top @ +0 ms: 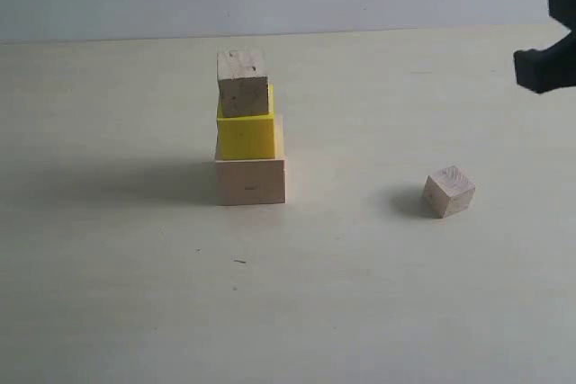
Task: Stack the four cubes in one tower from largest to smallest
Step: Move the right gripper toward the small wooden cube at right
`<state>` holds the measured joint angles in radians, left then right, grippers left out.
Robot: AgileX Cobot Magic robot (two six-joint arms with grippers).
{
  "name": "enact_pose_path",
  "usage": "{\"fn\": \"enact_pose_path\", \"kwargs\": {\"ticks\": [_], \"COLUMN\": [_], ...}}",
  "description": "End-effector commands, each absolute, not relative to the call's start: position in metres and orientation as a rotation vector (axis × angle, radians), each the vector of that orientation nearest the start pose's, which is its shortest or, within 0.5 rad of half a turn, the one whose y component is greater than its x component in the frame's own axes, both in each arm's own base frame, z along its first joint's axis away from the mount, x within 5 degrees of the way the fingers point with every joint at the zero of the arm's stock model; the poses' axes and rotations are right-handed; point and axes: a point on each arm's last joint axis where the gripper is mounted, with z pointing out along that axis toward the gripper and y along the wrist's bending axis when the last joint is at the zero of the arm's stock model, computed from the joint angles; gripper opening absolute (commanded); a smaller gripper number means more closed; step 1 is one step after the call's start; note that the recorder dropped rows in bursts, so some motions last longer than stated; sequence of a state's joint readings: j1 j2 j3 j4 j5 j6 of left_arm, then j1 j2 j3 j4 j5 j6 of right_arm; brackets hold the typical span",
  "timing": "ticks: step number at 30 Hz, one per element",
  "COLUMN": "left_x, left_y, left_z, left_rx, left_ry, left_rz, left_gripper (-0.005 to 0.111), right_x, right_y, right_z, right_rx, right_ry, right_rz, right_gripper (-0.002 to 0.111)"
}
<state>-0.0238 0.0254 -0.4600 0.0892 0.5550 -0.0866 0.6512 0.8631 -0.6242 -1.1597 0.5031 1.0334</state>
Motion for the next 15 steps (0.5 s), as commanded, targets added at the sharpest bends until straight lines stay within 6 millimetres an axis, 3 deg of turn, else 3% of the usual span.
{"fn": "enact_pose_path", "kwargs": {"ticks": [1, 6, 9, 13, 15], "left_x": [0.020, 0.024, 0.024, 0.024, 0.024], "left_y": [0.003, 0.001, 0.001, 0.001, 0.001], "left_z": [0.303, 0.296, 0.296, 0.296, 0.296], "left_rx": [-0.028, -0.034, -0.031, -0.031, -0.031], "left_ry": [1.597, 1.592, 1.592, 1.592, 1.592], "left_rz": [-0.007, -0.034, -0.032, -0.032, -0.032], "left_gripper": [0.000, 0.000, 0.000, 0.000, 0.000], "right_x": [0.168, 0.179, 0.182, 0.178, 0.172], "right_y": [0.074, 0.092, 0.107, 0.127, 0.140], "right_z": [0.315, 0.297, 0.291, 0.303, 0.318], "right_rx": [-0.349, -0.394, -0.426, -0.466, -0.600], "right_ry": [1.863, 1.943, 1.961, 1.868, 1.738], "right_rz": [-0.077, 0.012, 0.161, 0.439, 0.570], "right_gripper": [0.000, 0.000, 0.000, 0.000, 0.000]}}
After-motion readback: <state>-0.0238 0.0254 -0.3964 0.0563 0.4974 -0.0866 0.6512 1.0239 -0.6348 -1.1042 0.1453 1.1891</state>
